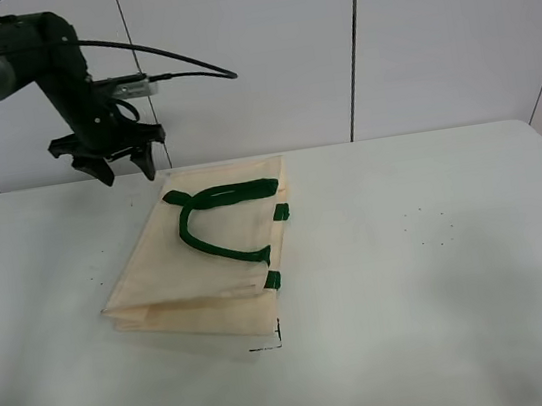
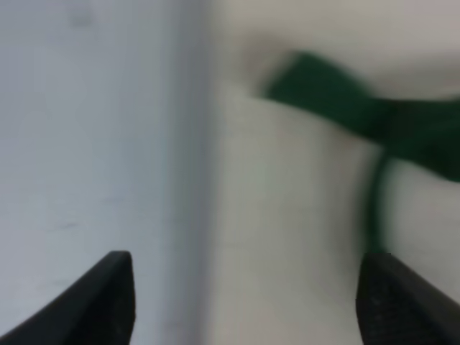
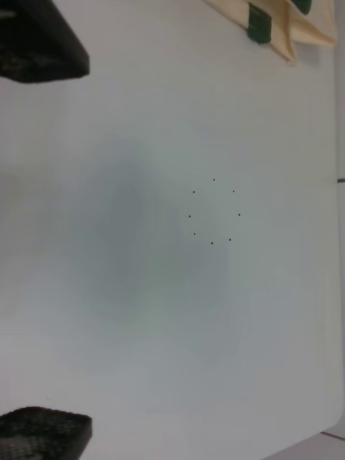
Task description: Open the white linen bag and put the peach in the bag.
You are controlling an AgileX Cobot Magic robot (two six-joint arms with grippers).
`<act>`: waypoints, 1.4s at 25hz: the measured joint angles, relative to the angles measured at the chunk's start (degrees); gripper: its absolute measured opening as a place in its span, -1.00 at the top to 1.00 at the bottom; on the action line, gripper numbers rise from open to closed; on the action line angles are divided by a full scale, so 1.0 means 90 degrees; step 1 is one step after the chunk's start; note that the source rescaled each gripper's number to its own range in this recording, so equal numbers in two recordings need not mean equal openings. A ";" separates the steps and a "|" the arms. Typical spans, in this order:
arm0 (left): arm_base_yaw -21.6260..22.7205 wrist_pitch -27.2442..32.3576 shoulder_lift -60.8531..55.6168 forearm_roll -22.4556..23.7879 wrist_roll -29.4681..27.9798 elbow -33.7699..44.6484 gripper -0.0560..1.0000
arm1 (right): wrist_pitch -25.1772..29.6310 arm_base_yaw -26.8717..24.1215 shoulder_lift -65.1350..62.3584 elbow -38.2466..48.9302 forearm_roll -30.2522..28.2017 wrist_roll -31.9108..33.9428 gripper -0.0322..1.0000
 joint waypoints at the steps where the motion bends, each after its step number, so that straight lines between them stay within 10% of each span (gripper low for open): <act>1: 0.0179 0.0035 0.0000 0.0016 0.0012 0.0000 -1.00 | 0.0000 0.0000 0.0000 0.0000 -0.0005 0.0000 -1.00; 14: 0.0738 0.0230 -0.0803 0.0031 0.0052 0.0884 -1.00 | 0.0000 0.0000 0.0000 0.0000 -0.0005 0.0000 -1.00; 35: 0.0738 0.0242 -0.7173 0.0248 0.0162 0.6551 -1.00 | 0.0000 0.0000 0.0000 0.0000 -0.0005 0.0000 -1.00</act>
